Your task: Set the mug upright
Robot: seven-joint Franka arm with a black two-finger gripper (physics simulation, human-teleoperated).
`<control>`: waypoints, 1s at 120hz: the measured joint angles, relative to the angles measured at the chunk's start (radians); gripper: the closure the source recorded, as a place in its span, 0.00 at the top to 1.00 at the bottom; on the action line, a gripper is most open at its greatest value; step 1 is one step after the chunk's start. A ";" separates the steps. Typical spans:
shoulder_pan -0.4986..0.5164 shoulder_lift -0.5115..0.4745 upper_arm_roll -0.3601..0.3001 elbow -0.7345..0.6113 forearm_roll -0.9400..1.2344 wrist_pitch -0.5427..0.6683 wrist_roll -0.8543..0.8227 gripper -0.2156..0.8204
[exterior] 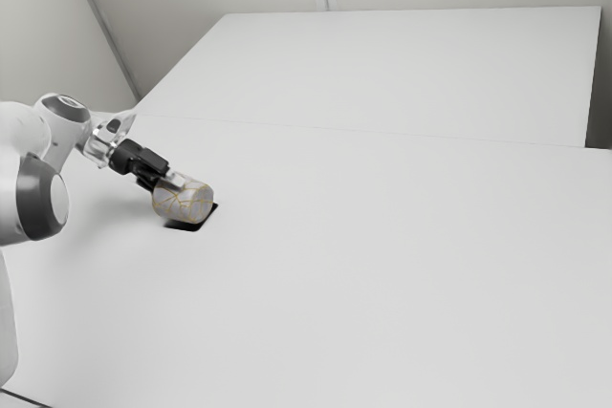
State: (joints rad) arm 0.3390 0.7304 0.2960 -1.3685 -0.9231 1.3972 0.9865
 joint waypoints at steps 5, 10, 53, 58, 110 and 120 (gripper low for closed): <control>0.001 -0.001 0.000 -0.001 -0.010 -0.005 0.004 0.51; 0.002 -0.001 0.000 -0.001 -0.018 -0.010 0.007 0.48; 0.014 -0.005 0.000 -0.013 -0.074 -0.037 0.027 0.13; 0.014 -0.005 0.000 -0.015 -0.079 -0.038 0.028 0.11; 0.009 -0.071 -0.018 -0.054 -0.093 -0.024 0.019 0.03; 0.008 -0.160 -0.084 -0.120 -0.042 0.039 -0.006 0.03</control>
State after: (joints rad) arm 0.3469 0.5704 0.2116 -1.4886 -0.9651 1.4362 0.9810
